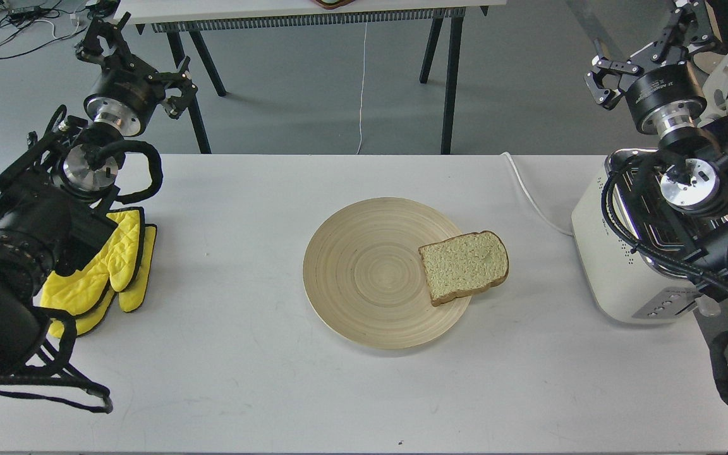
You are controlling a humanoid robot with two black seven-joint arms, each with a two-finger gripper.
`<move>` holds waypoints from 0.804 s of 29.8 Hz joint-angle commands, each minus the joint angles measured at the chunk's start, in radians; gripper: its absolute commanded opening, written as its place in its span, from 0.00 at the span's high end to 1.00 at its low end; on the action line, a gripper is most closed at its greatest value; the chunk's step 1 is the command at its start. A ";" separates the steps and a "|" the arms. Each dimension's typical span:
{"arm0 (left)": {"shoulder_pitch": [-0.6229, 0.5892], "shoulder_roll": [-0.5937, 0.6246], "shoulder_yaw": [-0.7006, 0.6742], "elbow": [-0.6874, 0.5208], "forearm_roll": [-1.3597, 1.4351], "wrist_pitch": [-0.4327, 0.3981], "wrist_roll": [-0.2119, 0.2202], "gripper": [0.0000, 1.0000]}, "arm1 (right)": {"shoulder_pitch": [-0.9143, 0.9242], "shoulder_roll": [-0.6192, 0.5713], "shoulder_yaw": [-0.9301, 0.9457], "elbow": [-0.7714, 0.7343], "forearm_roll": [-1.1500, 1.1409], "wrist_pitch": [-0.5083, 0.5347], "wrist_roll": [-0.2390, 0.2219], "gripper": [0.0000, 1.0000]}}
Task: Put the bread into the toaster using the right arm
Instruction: 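Move the right gripper down toward the bread slice on the plate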
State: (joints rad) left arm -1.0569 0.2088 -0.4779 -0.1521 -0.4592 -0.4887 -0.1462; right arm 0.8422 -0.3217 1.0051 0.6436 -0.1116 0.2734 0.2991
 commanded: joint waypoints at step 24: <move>0.002 0.001 -0.002 0.000 -0.004 0.000 -0.001 0.00 | -0.205 -0.235 -0.476 0.608 -0.339 -0.499 -0.067 0.02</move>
State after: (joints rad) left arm -1.0553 0.2110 -0.4817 -0.1518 -0.4632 -0.4886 -0.1474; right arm 0.6741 -0.5500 0.5848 1.2247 -0.3434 -0.1607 0.2581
